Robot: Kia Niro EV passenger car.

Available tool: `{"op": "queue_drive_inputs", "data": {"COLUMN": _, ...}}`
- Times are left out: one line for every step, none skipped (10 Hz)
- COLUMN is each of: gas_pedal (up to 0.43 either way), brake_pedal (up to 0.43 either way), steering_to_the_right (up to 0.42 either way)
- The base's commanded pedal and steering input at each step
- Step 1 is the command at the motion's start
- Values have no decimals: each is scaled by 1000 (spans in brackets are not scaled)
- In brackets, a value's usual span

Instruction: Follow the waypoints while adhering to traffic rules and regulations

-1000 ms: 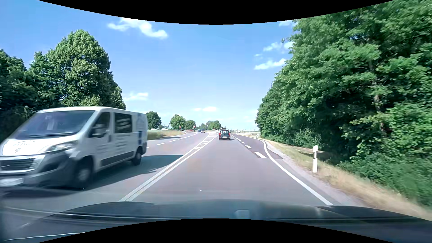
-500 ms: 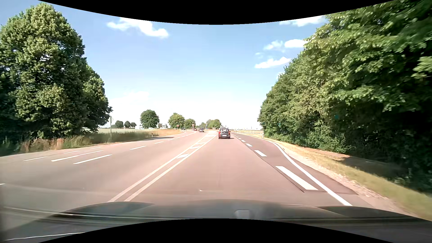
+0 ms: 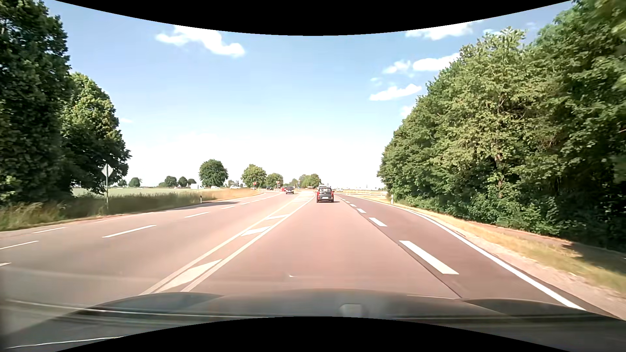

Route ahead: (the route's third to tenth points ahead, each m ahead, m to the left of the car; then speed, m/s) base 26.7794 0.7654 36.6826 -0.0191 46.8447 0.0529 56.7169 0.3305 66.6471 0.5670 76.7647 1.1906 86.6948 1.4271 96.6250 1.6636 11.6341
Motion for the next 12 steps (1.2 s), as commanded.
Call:
{"op": "queue_drive_inputs", "data": {"gas_pedal": 28, "brake_pedal": 6, "steering_to_the_right": -1}}
{"op": "queue_drive_inputs", "data": {"gas_pedal": 28, "brake_pedal": 6, "steering_to_the_right": -1}}
{"op": "queue_drive_inputs", "data": {"gas_pedal": 28, "brake_pedal": 6, "steering_to_the_right": -1}}
{"op": "queue_drive_inputs", "data": {"gas_pedal": 28, "brake_pedal": 6, "steering_to_the_right": -1}}
{"op": "queue_drive_inputs", "data": {"gas_pedal": 39, "brake_pedal": 6, "steering_to_the_right": -1}}
{"op": "queue_drive_inputs", "data": {"gas_pedal": 39, "brake_pedal": 6, "steering_to_the_right": -1}}
{"op": "queue_drive_inputs", "data": {"gas_pedal": 39, "brake_pedal": 6, "steering_to_the_right": -1}}
{"op": "queue_drive_inputs", "data": {"gas_pedal": 39, "brake_pedal": 6, "steering_to_the_right": -1}}
{"op": "queue_drive_inputs", "data": {"gas_pedal": 39, "brake_pedal": 6, "steering_to_the_right": -1}}
{"op": "queue_drive_inputs", "data": {"gas_pedal": 39, "brake_pedal": 6, "steering_to_the_right": -1}}
{"op": "queue_drive_inputs", "data": {"gas_pedal": 39, "brake_pedal": 6, "steering_to_the_right": -1}}
{"op": "queue_drive_inputs", "data": {"gas_pedal": 39, "brake_pedal": 6, "steering_to_the_right": 0}}
